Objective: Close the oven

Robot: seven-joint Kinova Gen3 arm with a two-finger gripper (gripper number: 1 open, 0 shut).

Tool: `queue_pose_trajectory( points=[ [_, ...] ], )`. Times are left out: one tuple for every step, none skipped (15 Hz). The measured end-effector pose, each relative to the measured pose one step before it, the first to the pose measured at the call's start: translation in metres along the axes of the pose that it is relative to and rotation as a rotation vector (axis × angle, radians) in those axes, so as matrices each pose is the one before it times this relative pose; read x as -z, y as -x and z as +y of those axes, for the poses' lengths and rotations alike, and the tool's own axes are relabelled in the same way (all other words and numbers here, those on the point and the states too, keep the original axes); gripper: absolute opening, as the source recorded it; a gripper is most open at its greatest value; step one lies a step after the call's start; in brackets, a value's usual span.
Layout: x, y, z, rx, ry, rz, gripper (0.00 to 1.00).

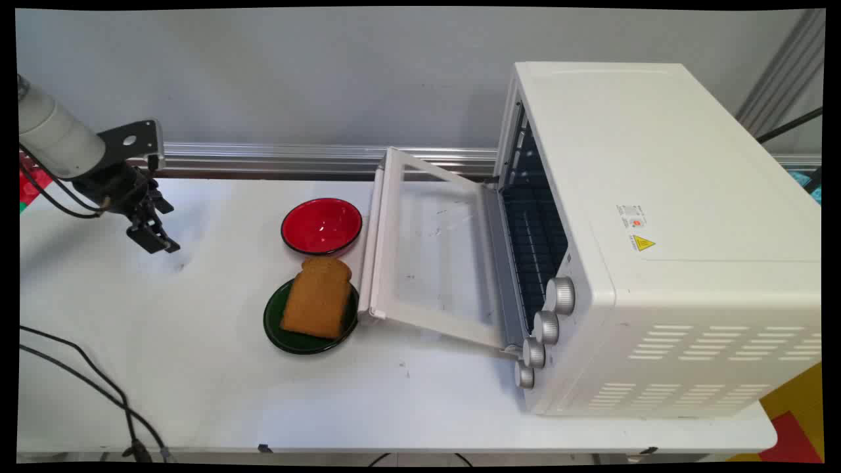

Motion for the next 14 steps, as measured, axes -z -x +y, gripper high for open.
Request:
queue_pose_trajectory(
  points=[
    [-0.00243,-0.00051,-0.0007,0.01029,0.00945,0.00669,1.0],
    [-0.00118,-0.00206,0.00037,0.00537,0.01108,0.01051,1.0],
    [0.00015,-0.00233,0.00095,0.00157,0.00953,0.01284,1.0],
    [0.00131,-0.00425,0.00187,-0.00013,0.01362,0.02177,1.0],
    [0.00322,-0.00696,0.00258,-0.00127,0.01944,0.03466,1.0],
    [0.00435,-0.008,0.00322,-0.00208,0.02253,0.03938,1.0],
    [0.00446,-0.00755,0.00322,-0.00221,0.02191,0.03588,1.0],
    [0.00354,-0.00705,0.00271,-0.00259,0.02116,0.03022,1.0],
    [0.00379,-0.00874,0.00302,-0.00327,0.02525,0.03602,1.0],
    [0.00307,-0.00915,0.00261,-0.00406,0.02419,0.03602,1.0],
    [0.00237,-0.01115,0.00162,-0.00514,0.02451,0.04127,1.0],
    [0.00135,-0.01063,0.00007,-0.00329,0.02038,0.03883,1.0],
    [-0.00017,-0.0099,-0.00175,-0.00597,0.01364,0.03052,1.0],
    [-0.00026,-0.00995,-0.00277,-0.00771,0.01506,0.03169,1.0]
  ],
)
